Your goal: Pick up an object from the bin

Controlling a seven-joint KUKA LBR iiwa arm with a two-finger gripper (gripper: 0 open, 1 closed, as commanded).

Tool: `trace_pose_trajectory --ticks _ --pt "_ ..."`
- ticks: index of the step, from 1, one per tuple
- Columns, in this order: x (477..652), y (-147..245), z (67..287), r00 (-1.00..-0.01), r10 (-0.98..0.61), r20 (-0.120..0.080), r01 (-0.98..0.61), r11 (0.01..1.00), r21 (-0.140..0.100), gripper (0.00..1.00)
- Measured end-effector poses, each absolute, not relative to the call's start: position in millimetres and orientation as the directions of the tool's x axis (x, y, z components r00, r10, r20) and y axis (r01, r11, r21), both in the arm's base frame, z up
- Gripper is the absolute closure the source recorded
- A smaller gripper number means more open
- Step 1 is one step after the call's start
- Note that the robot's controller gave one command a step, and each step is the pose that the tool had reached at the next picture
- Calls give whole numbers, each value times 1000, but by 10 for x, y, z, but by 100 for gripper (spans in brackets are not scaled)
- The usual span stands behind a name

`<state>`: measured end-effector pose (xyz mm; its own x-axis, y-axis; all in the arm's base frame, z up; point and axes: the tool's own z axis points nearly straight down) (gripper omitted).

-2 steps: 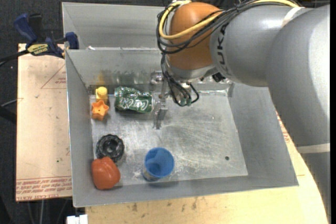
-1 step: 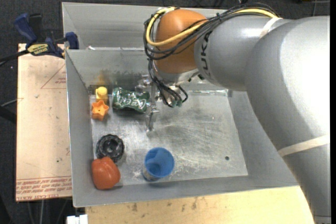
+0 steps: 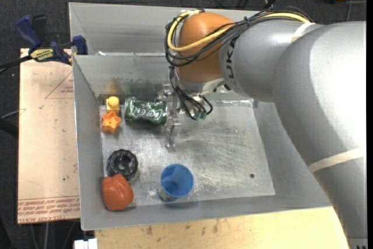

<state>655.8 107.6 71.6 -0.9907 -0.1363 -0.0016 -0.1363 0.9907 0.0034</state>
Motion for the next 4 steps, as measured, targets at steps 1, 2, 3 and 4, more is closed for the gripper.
trace_pose_trajectory --ticks 1,2,3,4 --pt "6431 1298 1500 -991 -131 -3 -131 991 1 100" --pt "6431 1297 1500 -991 -131 -3 -131 991 1 100" --pt "6435 1394 1192 -991 -136 -7 -136 991 1 100" --pt "6478 1422 1110 -993 -117 -7 -117 993 5 100"
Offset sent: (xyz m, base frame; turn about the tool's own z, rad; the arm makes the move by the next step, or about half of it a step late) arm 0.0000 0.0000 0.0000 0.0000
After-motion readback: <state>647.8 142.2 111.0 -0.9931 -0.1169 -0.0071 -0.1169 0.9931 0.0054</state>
